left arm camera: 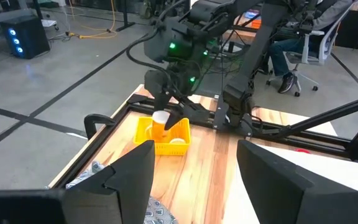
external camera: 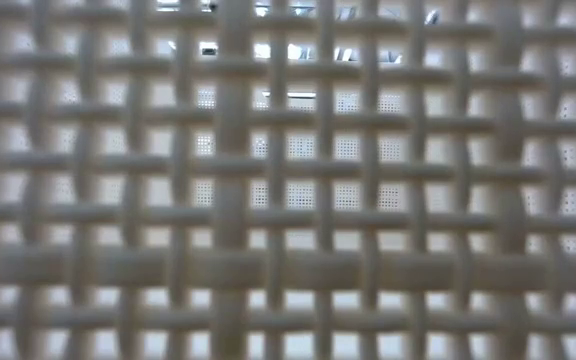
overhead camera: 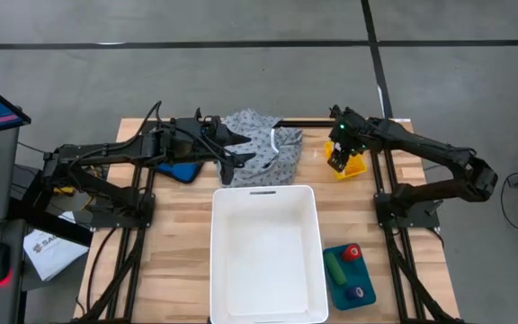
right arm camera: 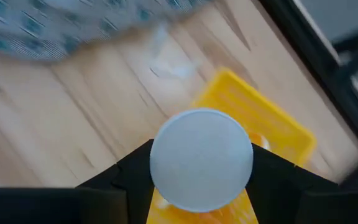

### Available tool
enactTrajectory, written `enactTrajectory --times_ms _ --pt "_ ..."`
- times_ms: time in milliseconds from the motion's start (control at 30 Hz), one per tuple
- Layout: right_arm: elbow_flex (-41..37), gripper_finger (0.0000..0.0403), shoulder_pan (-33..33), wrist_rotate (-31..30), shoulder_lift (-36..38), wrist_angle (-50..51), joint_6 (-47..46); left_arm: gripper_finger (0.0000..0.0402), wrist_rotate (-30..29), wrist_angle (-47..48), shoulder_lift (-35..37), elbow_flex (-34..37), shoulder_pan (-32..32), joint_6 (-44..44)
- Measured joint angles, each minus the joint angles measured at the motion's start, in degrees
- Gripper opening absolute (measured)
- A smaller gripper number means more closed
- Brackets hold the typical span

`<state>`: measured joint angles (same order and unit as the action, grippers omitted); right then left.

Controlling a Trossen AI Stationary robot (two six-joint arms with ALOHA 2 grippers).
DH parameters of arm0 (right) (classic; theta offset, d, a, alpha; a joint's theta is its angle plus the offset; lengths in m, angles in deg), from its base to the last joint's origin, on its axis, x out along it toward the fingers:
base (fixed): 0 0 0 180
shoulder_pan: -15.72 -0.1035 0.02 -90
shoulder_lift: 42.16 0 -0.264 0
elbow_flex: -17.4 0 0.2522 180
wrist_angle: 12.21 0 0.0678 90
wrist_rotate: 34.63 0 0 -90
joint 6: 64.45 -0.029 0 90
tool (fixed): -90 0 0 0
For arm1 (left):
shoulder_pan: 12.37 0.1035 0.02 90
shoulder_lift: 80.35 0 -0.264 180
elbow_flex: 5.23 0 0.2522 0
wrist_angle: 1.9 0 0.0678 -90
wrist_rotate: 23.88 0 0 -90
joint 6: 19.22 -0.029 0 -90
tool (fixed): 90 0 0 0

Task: Pick & place medical supplies in basket/bin
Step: Put the orange pill bottle into the yellow bin, then adjust the yellow bin

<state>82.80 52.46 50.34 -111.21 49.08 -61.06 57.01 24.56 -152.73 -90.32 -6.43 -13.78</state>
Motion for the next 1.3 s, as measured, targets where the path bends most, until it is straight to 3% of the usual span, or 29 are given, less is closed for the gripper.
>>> enactTrajectory --times_ms 133,667,967,1300 --pt "-0.04 0.0208 1.18 -4.29 -0.44 3.81 -1.13 0.0218 0.0 -0.31 0.0 0.0 0.0 0.0" --pt "-4.35 0.0215 3.01 -4.29 -0.57 1.82 -9.44 0.0218 0.0 -0.81 0.02 0.0 -0.28 -0.2" --pt "-4.35 0.0257 3.44 -4.51 -0.57 1.97 -9.15 0.0218 0.0 -0.78 0.02 0.0 -0.28 -0.02" --pt "-4.31 0.0265 4.64 -12.83 1.13 2.67 -13.27 0.0218 0.0 -0.78 0.02 0.0 -0.28 0.0"
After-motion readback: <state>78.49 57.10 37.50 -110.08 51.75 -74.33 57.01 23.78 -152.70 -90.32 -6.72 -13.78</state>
